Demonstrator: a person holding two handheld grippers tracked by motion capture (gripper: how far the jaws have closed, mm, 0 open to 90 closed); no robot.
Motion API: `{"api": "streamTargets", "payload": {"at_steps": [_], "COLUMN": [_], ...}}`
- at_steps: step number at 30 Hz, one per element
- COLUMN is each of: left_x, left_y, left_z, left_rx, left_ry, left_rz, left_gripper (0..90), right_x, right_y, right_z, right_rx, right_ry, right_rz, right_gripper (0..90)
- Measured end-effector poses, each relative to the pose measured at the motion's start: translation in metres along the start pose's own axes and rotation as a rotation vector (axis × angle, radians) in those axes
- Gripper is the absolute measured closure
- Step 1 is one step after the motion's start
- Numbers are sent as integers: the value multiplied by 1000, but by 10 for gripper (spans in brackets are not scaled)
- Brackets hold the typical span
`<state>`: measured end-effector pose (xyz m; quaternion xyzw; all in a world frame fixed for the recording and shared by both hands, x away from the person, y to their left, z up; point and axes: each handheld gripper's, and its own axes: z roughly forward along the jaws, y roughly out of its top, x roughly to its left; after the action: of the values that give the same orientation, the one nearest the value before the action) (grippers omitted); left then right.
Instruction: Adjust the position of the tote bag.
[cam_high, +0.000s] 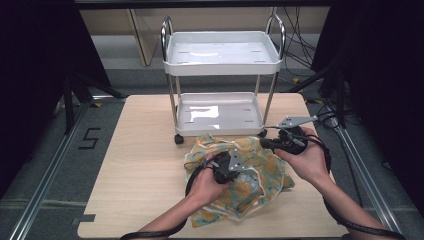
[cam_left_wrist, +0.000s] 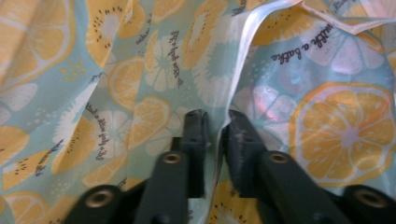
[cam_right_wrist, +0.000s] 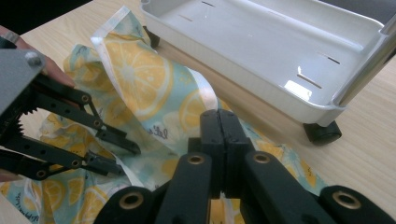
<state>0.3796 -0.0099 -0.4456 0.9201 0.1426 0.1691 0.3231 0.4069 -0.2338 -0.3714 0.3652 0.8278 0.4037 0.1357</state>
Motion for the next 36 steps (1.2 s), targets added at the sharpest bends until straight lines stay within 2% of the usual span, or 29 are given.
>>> {"api": "streamTargets", "payload": {"at_steps": [1, 3, 5, 8, 9, 10, 11, 12, 13, 15, 16, 17, 20, 21, 22, 23, 24, 25, 26, 27, 28, 29, 32, 33, 34, 35, 36], "left_x": [-2, -3, -7, -12, -17, -17, -24, -24, -29, -33, -36, -42, -48, -54, -54, -61, -61, -67, -67, -69, -71, -74, -79, -82, -82, -87, -87], "left_y": [1, 3, 7, 8, 10, 10, 12, 12, 14, 14, 15, 15, 15, 14, 14, 13, 13, 11, 11, 10, 9, 8, 5, 4, 3, 1, 1], "left_z": [0, -2, -8, -13, -21, -21, -27, -27, -34, -36, -39, -43, -46, -47, -47, -47, -47, -46, -46, -47, -46, -45, -44, -43, -44, -43, -43], "left_rx": [4, 3, 0, -15, -26, -26, -57, -57, -74, -87, -91, -110, -112, -117, -117, -115, -115, -109, -109, -95, -95, -95, -84, -98, -89, -100, -100], "left_ry": [3, 5, 12, 0, -3, -3, -18, -18, -39, -48, -62, -79, -98, -121, -121, -148, -148, -161, -161, -174, -183, -190, -210, -215, -220, -229, -229], "left_rz": [-11, -8, 12, 4, 25, 25, 21, 21, 32, 25, 28, 25, 31, 31, 31, 38, 38, 58, 58, 78, 78, 76, 80, 60, 72, 47, 47], "left_gripper": [847, 884, 895, 897, 897, 897, 897, 898, 897, 897, 897, 897, 897, 898, 898, 898, 898, 897, 897, 897, 897, 897, 897, 897, 898, 897, 897], "right_x": [0, 0, -1, -1, -3, -3, -4, -3, -3, -4, -5, -5, -6, -7, -7, -8, -8, -9, -9, -10, -10, -9, -11, -12, -13, -12, -12], "right_y": [1, 1, 0, 0, 0, 0, 0, 0, 0, 0, 1, 0, 0, 1, 1, 1, 1, 0, 0, 0, -1, -3, -4, -3, -4, -6, -6], "right_z": [-1, -1, 1, 1, 2, 2, 3, 3, 4, 5, 5, 7, 7, 7, 7, 8, 8, 8, 8, 9, 9, 13, 15, 14, 13, 17, 17], "right_rx": [10, 18, 12, 22, 15, 15, 18, 27, 30, 31, 26, 5, 19, 32, 32, 34, 34, 33, 33, 37, 48, 19, 15, 43, 59, 29, 29], "right_ry": [7, 5, 6, 0, 2, 2, -1, -2, 2, 0, -4, -8, -15, -14, -14, -12, -12, -23, -23, -21, -20, -30, -36, -37, -35, -44, -44], "right_rz": [7, 18, 15, 34, 24, 24, 22, 32, 39, 47, 32, 40, 35, 36, 36, 47, 47, 60, 60, 49, 51, 84, 64, 55, 45, 71, 71], "right_gripper": [900, 900, 900, 900, 900, 900, 900, 900, 900, 900, 900, 900, 900, 900, 900, 900, 900, 900, 900, 900, 900, 900, 900, 900, 900, 900, 900]}}
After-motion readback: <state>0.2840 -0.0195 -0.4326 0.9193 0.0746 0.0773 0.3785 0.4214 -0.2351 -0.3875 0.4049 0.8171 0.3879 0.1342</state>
